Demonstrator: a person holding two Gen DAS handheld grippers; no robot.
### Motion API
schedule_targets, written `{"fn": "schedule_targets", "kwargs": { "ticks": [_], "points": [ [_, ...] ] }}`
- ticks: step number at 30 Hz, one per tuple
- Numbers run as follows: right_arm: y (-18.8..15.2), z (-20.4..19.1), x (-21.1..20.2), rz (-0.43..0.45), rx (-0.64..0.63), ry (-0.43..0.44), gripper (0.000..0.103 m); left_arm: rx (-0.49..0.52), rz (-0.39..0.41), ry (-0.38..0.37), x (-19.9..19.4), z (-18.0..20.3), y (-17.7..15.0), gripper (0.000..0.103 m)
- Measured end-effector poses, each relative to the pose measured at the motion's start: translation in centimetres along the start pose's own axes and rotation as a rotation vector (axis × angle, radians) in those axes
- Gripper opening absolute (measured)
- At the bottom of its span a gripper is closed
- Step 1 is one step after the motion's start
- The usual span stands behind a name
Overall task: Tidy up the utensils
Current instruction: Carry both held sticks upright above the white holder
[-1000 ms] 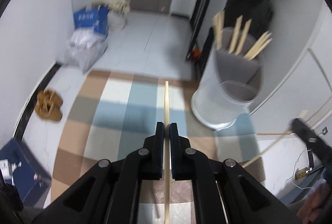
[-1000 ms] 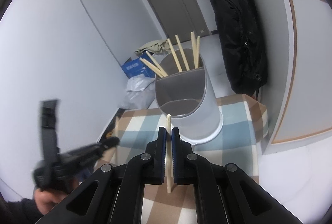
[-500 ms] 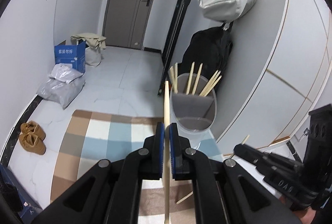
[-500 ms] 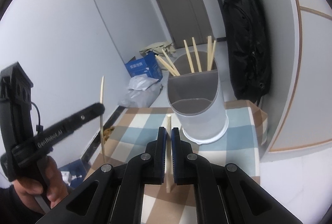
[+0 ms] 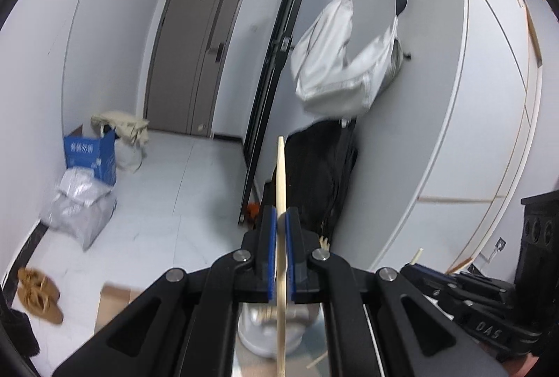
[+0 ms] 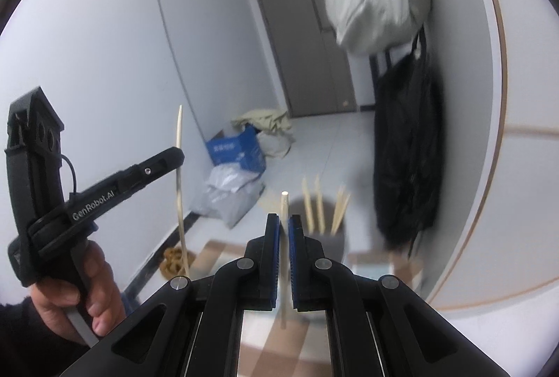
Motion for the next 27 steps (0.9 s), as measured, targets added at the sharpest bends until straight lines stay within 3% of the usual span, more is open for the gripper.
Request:
{"fn": "schedule_targets", "kwargs": {
  "ticks": [7, 12, 19, 27],
  "points": [
    [8.3, 1.1, 0.1, 0.070, -0.013, -0.030, 0.005, 0.019, 0.076, -0.027, 2.9, 0.1, 5.4, 0.001],
    [11.0, 2.0, 2.3, 0.065, -0.019, -0.039, 0.004, 0.033, 0.090, -0.031, 5.6, -0.6, 5.4, 0.001],
    [10.6, 3.3, 6.8, 0.011, -0.016, -0.037, 0.004, 0.060, 0.062, -0.037, 9.0, -1.4, 3.3, 0.001],
    [9.3, 5.5, 9.0, -0.009, 0.021, -0.033, 0.005, 0.080, 0.060, -0.054, 10.4, -1.5, 1.6, 0.001]
  ]
}}
Point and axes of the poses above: each gripper's, at about its wrist camera, not at the fingertips, and x roughly the way its jaws point, z to its right, y to its top, the point moved 10 cm from there along x, roughly the way its jaws point, and after that the axes turned 13 degrees about -z, right-handed, at the moved point
